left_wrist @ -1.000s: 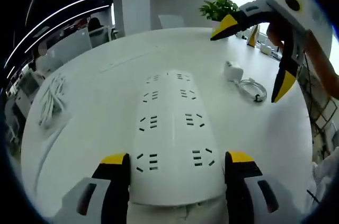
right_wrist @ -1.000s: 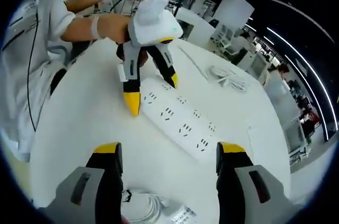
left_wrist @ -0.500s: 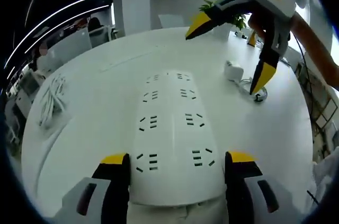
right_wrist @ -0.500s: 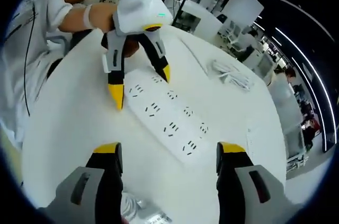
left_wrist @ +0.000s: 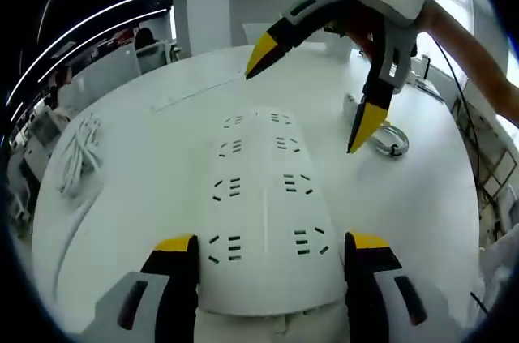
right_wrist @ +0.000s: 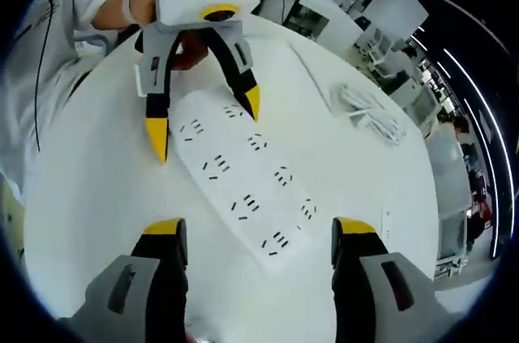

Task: Straighten the power strip on the desk, plug the charger into it

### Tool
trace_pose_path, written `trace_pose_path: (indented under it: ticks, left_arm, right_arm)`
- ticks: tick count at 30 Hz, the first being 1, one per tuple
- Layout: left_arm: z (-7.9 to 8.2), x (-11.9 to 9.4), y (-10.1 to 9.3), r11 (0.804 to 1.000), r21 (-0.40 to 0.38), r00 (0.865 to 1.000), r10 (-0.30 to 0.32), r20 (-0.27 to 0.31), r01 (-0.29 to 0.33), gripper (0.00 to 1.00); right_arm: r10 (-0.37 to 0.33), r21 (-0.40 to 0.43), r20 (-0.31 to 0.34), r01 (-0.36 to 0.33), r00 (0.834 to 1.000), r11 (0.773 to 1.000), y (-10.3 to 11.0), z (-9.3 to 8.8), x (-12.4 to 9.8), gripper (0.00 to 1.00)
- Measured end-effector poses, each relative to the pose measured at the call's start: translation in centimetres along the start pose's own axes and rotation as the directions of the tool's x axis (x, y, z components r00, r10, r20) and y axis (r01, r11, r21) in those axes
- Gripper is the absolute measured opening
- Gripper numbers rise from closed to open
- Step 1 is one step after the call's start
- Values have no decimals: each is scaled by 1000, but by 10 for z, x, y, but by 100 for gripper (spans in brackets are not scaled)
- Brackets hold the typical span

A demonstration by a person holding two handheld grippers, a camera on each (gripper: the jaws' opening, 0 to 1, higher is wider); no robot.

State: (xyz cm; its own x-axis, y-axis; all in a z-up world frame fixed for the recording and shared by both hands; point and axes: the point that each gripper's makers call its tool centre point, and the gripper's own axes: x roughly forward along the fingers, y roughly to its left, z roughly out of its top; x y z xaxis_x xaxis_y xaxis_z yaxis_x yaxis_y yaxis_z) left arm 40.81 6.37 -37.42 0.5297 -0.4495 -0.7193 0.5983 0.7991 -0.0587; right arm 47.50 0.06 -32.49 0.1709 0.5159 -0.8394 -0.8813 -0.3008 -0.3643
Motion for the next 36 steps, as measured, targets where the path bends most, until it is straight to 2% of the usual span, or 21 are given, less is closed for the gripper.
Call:
trace_pose_path:
  ticks: [6,11,16,18,25,30,36]
  left_arm:
    - [0,0,-1,1000,0,1000,1,-1,-1,74]
    - [0,0,0,1000,1,1000,3,-1,-3,74]
    - [0,0,0,1000,2,1000,5,-1,-5,74]
    - [0,0,0,1000,2,1000,5,0,-5,74]
    - [0,0,1,1000,4,1000,9,-3,-9,74]
    - [1,1,2,1000,6,1000,12,-4,-12,74]
    - [1,2,1,1000,8,1000,11,-5,-11,74]
  right_arm:
    - [38,-69,-74,-43,997,997,-8,-6,14,72]
    - [94,-117,-132,-110,987,987,-10,-10,29,71]
    - [128,-146,-157,-152,979,978,-17,-5,43,70]
    - [173,-159,-172,-201,970,967,-13,-4,48,70]
    - [235,-171,-218,-274,947,947,-11,-4,54,71]
    - [298,-158,-254,-343,920,926,-5,-6,55,69]
    - [335,-149,-259,-380,906,913,-3,-8,57,69]
